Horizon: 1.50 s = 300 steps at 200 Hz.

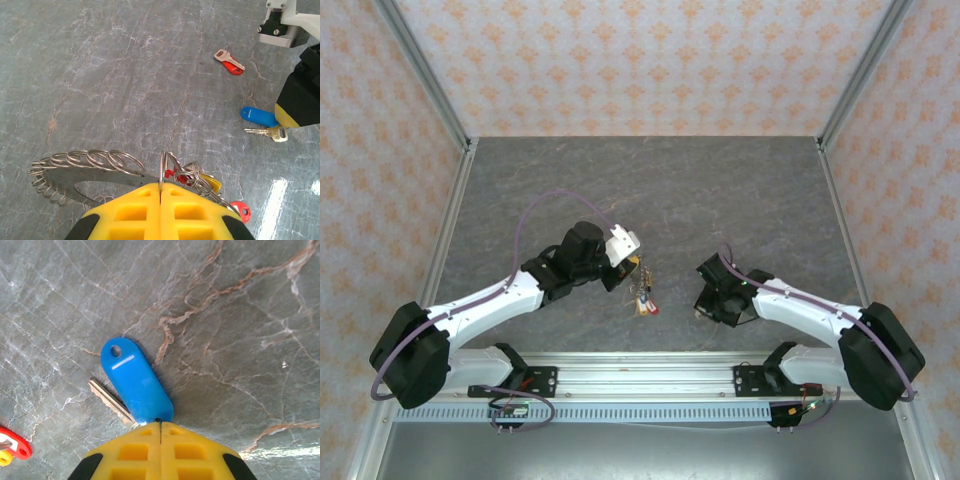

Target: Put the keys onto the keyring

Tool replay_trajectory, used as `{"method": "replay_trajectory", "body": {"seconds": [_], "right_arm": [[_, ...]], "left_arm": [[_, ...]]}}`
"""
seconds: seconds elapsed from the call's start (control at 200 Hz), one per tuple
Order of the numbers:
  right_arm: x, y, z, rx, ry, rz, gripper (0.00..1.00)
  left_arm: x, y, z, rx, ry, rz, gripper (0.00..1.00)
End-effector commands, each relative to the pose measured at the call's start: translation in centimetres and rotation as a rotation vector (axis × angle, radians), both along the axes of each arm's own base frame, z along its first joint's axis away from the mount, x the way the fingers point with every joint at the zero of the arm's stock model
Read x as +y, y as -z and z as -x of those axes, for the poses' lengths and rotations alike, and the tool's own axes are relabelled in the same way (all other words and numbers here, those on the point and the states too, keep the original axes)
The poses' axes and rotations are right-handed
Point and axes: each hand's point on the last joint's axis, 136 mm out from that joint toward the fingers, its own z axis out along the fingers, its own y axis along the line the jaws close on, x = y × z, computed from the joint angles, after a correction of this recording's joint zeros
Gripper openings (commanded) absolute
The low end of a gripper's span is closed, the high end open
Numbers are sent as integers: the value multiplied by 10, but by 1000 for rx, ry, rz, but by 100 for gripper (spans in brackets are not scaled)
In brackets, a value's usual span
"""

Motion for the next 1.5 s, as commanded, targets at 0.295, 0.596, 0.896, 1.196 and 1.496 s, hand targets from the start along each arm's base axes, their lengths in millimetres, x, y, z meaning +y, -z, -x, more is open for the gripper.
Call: {"method": "replay_trajectory", "body": {"seconds": [0.295, 0.596, 0.896, 1.196, 1.496], "right_arm": [[32, -68, -34, -398, -394, -137, 0], [57, -123, -52, -673, -645, -235, 0], [70, -177, -44, -1107, -913, -227, 0], [92, -195, -21, -1294, -1222, -159, 0], [111, -185, -24, -1274, -1278, -188, 0]], "left_arm": [[-6, -27, -10, -49, 1, 49, 0], [-12, -28, 6, -30, 94, 73, 0], [-27, -33, 36, -28, 294, 115, 0], [-39, -35, 39, -51, 340, 97, 0], [-45, -36, 37, -51, 331, 103, 0]]}}
